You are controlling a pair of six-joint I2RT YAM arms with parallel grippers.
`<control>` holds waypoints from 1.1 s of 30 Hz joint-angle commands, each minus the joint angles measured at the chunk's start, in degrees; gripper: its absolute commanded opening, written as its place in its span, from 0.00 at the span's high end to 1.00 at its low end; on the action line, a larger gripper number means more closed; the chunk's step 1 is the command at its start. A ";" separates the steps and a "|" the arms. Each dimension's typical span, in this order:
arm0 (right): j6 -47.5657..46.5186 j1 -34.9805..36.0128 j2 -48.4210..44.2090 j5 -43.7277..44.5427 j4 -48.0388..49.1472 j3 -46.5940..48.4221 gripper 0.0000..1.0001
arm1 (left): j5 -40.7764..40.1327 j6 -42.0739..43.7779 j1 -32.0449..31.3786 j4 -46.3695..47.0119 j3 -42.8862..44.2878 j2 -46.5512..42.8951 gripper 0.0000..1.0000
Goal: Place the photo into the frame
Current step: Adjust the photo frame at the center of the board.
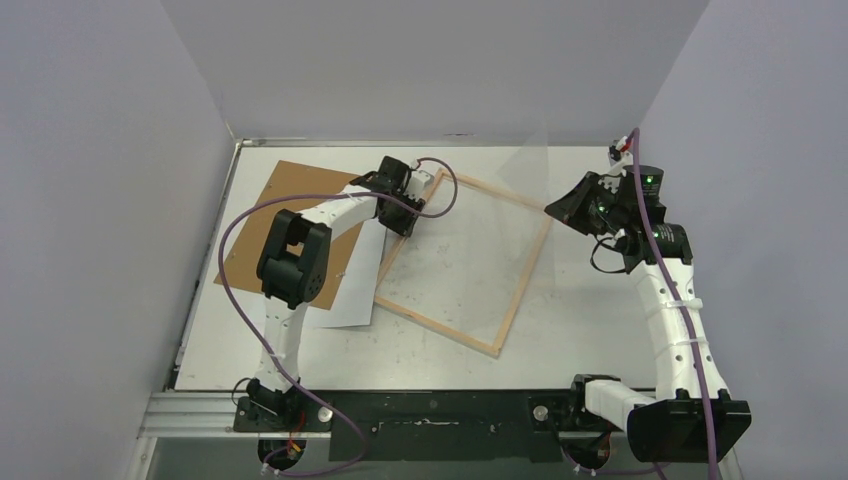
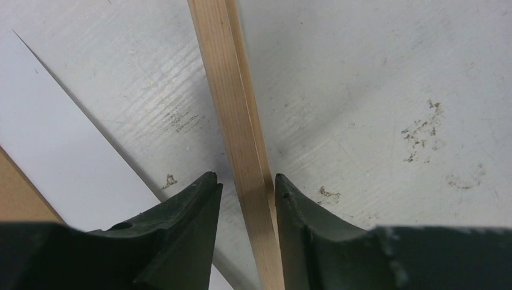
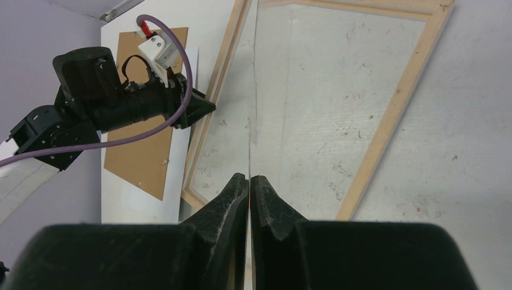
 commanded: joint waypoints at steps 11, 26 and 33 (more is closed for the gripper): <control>2.92 -0.32 0.46 -0.80 7.01 4.83 0.95 | -1.23 -26.14 -1.91 6.55 -11.41 -6.19 1.00; 4.58 -0.39 4.88 -2.06 9.00 10.55 0.95 | -2.20 -47.55 -0.01 9.19 -17.75 -10.92 1.00; 6.92 -0.18 6.24 -5.24 11.37 11.98 0.95 | 2.95 -48.87 0.17 7.41 -20.50 -15.73 0.62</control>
